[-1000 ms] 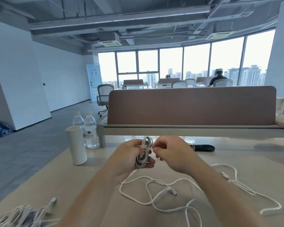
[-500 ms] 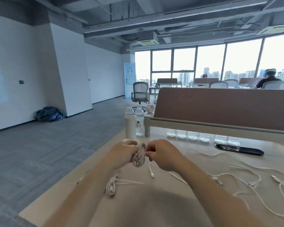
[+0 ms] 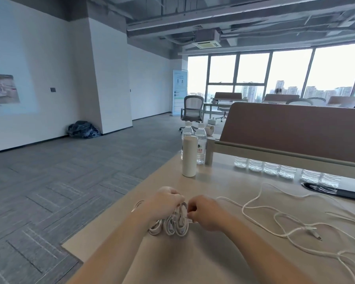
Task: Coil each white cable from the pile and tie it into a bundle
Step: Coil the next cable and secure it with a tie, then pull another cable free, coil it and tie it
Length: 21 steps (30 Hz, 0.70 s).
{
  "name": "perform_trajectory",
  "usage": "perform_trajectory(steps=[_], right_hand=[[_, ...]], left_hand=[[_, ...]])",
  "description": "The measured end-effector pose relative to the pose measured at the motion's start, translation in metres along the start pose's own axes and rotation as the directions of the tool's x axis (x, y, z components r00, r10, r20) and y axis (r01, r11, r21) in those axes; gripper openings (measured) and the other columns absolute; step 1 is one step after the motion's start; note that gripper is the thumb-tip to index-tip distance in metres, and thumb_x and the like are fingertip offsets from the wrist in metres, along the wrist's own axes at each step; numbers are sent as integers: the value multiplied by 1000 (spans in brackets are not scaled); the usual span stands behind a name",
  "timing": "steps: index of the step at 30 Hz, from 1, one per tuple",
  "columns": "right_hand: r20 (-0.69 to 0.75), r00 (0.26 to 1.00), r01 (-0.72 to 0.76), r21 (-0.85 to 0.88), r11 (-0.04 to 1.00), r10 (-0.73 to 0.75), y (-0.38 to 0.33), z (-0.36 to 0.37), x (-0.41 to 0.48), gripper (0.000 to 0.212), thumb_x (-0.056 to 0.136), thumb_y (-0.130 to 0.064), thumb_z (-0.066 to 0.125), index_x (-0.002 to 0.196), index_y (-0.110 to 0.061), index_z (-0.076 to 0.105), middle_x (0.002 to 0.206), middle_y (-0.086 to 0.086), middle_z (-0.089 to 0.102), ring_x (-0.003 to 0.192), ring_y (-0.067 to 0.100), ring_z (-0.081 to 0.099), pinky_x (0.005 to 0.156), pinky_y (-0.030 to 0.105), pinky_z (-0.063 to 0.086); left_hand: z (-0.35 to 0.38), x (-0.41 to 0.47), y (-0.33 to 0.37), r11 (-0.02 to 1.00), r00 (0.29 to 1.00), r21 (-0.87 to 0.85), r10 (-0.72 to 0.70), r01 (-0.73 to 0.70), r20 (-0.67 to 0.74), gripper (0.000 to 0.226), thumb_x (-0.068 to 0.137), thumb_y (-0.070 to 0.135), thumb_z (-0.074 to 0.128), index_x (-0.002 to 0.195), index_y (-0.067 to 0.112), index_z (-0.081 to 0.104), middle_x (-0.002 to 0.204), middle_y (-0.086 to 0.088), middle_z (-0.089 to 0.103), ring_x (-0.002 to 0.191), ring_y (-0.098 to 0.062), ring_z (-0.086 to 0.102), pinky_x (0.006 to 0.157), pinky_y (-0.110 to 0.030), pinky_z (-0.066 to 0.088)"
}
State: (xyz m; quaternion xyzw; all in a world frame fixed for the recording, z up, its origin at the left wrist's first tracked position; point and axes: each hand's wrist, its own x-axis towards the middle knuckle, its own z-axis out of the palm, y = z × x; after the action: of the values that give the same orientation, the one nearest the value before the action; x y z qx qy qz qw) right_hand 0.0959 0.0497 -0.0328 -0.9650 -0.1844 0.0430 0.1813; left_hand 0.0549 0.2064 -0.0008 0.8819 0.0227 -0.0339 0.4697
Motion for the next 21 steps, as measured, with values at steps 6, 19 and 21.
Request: perform_trajectory(steps=[6,19,21], right_hand=[[45,999,26,-21,999,-25,-1,14,7,15,87,-25,62,73,-27,61,89,6,70,90,26,65,79,34,51],[33,999,14,-3,1000,-14,6,8,6,21,88,-33,67,103,-22,77,105,1,74,96,21,66,80,26,49],[22,1000,15,2,1000,-15,9,2,1,21,89,-29,63,105,-23,77,108,0,74,98,19,66,81,25,48]], left_hand=[[4,9,-11,1000,1000,8,-8,8,20,24,95,28,62,101,7,72,102,-14,75,86,-22,67,86,-34,52],[0,7,-2,995,998,-87,46,-50,-50,21,98,27,58,105,11,70,104,-11,74,100,-27,70,91,-42,54],[2,5,5,991,998,-117,55,-58,-30,20,100,25,57,106,10,69,104,-10,73,100,-26,70,90,-38,56]])
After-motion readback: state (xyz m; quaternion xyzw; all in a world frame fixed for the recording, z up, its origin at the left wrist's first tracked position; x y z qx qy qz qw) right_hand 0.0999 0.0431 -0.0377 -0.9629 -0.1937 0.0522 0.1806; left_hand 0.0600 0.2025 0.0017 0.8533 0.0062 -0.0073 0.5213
